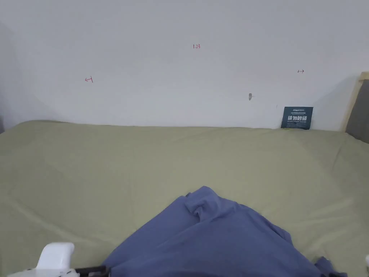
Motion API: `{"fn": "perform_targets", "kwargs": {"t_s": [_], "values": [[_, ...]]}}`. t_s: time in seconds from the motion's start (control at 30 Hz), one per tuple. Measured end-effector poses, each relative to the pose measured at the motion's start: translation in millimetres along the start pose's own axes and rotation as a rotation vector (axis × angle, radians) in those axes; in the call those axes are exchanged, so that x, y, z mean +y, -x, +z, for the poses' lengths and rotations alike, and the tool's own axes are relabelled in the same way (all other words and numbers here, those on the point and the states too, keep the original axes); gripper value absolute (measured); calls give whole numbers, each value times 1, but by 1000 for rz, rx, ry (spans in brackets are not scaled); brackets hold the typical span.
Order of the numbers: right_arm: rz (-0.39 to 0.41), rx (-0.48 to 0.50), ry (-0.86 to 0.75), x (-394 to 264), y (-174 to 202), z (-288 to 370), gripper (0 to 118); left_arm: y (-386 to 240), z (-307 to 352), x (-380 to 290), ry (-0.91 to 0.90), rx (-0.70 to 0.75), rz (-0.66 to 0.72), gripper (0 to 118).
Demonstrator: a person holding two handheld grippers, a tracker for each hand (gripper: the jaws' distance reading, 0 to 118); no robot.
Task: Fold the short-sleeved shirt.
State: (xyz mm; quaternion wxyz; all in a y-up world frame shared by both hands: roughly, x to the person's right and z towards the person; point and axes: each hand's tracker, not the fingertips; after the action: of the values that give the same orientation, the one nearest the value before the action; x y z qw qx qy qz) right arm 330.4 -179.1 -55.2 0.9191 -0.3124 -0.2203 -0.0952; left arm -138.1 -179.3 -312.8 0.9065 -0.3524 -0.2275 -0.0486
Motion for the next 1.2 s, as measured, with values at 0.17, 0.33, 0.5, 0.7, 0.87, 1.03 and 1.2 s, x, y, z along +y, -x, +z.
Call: {"fn": "perform_targets", "kwargs": {"t_s": [0.17, 0.33, 0.5, 0.7, 0.87, 1.03, 1.2], "values": [[9, 55, -272, 31, 59, 40, 89, -48, 46, 30, -233, 7, -20, 109], [69, 42, -478, 37, 105, 75, 1, -83, 79, 27, -407, 34, -18, 0], [62, 54, -479, 35, 120, 87, 1, -80, 89, 27, -415, 5, -34, 0], [43, 66, -475, 33, 125, 87, 1, -57, 97, 31, -425, 6, -22, 0], [47, 75, -438, 28, 129, 75, 1, -22, 91, 21, -345, 63, 0, 0], [71, 104, -354, 10, 139, 57, 1, 36, 49, -5, -99, 83, 52, 0], [55, 143, -253, -7, 148, 37, 1, 68, -9, -29, 140, -39, 171, 118]]}}
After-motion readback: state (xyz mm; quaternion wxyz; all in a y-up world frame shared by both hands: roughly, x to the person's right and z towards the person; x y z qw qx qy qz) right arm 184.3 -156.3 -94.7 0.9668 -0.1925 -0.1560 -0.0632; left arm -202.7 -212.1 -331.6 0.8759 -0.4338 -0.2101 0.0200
